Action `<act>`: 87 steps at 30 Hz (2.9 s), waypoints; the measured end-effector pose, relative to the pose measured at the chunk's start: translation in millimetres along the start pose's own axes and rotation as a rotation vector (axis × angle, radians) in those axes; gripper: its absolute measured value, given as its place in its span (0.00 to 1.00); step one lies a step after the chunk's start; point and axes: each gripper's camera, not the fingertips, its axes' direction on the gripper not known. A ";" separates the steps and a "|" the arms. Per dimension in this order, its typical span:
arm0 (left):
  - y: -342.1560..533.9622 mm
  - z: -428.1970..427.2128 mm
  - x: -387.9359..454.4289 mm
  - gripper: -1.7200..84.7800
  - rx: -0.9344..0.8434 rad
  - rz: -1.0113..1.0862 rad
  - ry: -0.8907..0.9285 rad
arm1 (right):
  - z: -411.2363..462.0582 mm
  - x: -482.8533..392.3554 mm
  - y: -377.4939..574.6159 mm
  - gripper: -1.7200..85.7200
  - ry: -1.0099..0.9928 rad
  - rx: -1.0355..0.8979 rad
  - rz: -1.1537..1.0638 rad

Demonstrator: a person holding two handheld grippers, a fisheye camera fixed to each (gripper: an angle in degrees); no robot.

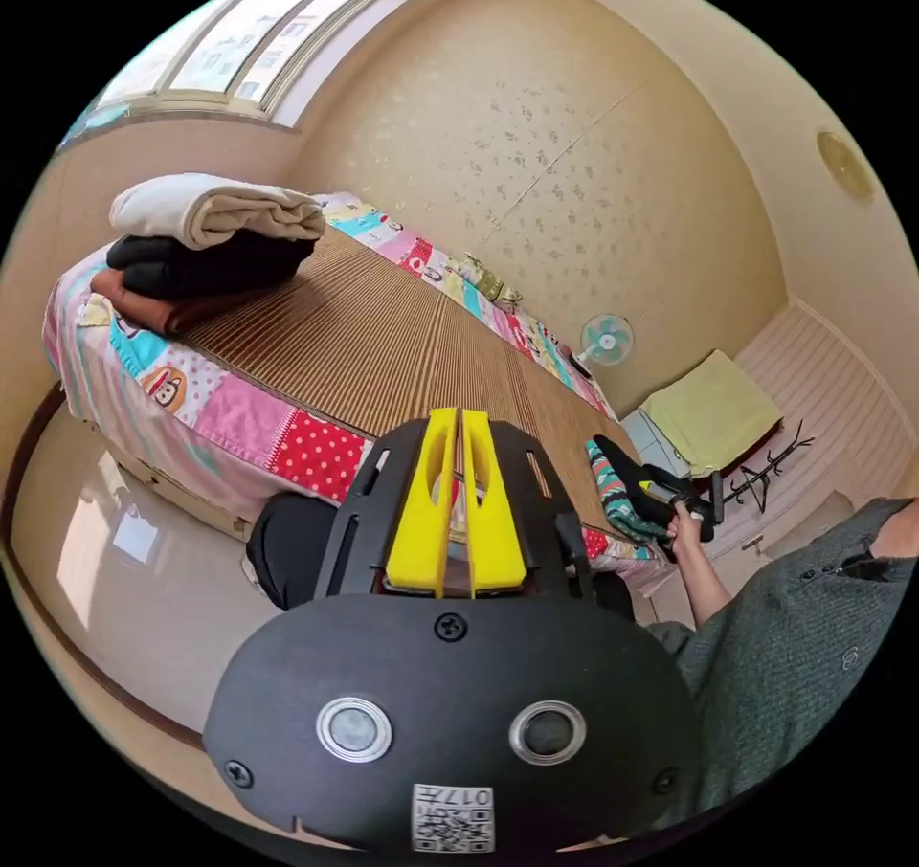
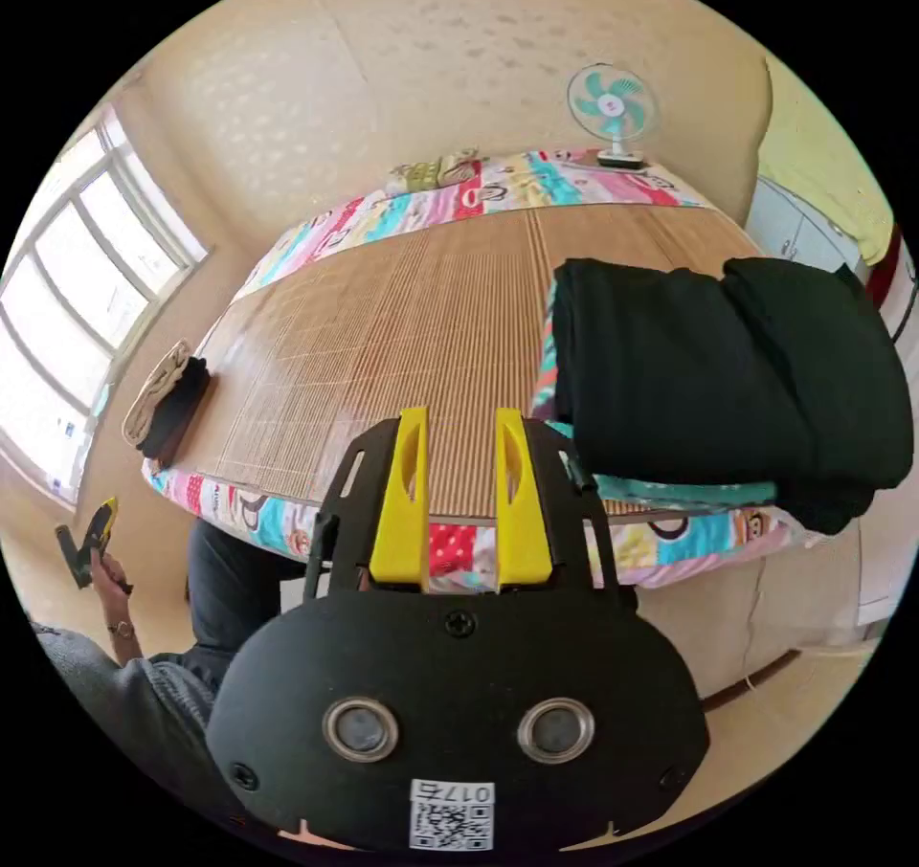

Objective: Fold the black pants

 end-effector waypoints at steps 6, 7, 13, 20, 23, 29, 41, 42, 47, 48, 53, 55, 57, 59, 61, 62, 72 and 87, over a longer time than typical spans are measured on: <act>23.6 57.6 96.1 0.01 -0.274 0.217 0.080 | 52.9 55.4 -3.7 0.23 0.080 -0.126 0.183; 33.6 61.3 104.5 0.01 -0.291 0.212 0.110 | 52.3 54.8 -1.1 0.22 0.073 -0.081 0.223; 88.0 72.5 110.7 0.01 -0.339 0.142 0.110 | 5.7 10.8 -2.4 0.07 -0.073 0.172 0.308; 117.2 92.0 97.6 0.01 -0.342 0.084 0.139 | -64.7 -165.5 -54.9 0.05 -0.351 0.354 -0.178; 129.5 111.8 99.6 0.01 -0.366 0.091 0.157 | -56.1 -257.6 -15.2 0.05 -0.429 0.279 -0.435; 144.6 159.4 95.2 0.01 -0.469 0.096 0.198 | 55.2 -327.4 113.7 0.03 -0.514 -0.216 -0.448; 128.2 244.1 99.4 0.07 -0.556 0.182 0.354 | 45.2 -234.6 44.4 0.14 -0.573 -0.173 -0.307; 126.5 252.2 106.1 0.07 -0.560 0.205 0.385 | 59.3 -240.4 40.4 0.12 -0.667 -0.251 -0.331; 125.0 268.0 123.8 0.07 -0.531 0.272 0.428 | 65.8 -328.1 78.4 0.06 -0.866 -0.274 -0.453; 128.5 271.5 123.9 0.07 -0.524 0.271 0.438 | 64.8 -335.9 85.2 0.06 -0.872 -0.286 -0.470; 150.8 301.9 116.1 0.08 -0.584 0.219 0.514 | 60.4 -332.2 125.2 0.06 -1.052 -0.554 -0.612; 157.1 311.5 114.1 0.08 -0.613 0.206 0.551 | 36.4 -304.2 128.3 0.06 -1.005 -0.516 -0.680; 160.1 312.8 114.2 0.08 -0.611 0.213 0.544 | 12.0 -264.6 121.3 0.07 -0.869 -0.415 -0.656; 163.0 314.9 114.2 0.08 -0.608 0.215 0.534 | -16.4 -191.5 98.6 0.08 -0.569 -0.211 -0.415; 167.2 320.5 114.6 0.08 -0.608 0.201 0.555 | -38.5 -128.2 84.0 0.11 -0.307 -0.030 -0.132; 168.3 322.3 115.2 0.08 -0.609 0.197 0.566 | -51.5 -90.9 78.7 0.14 -0.162 0.088 0.050; 170.3 319.8 158.5 0.11 -0.630 0.347 0.553 | -84.0 -101.2 -27.9 0.06 -0.408 0.168 -0.070; 49.1 331.7 297.3 0.13 -0.174 0.568 0.276 | -190.4 -341.0 27.7 0.06 -0.540 0.075 -0.841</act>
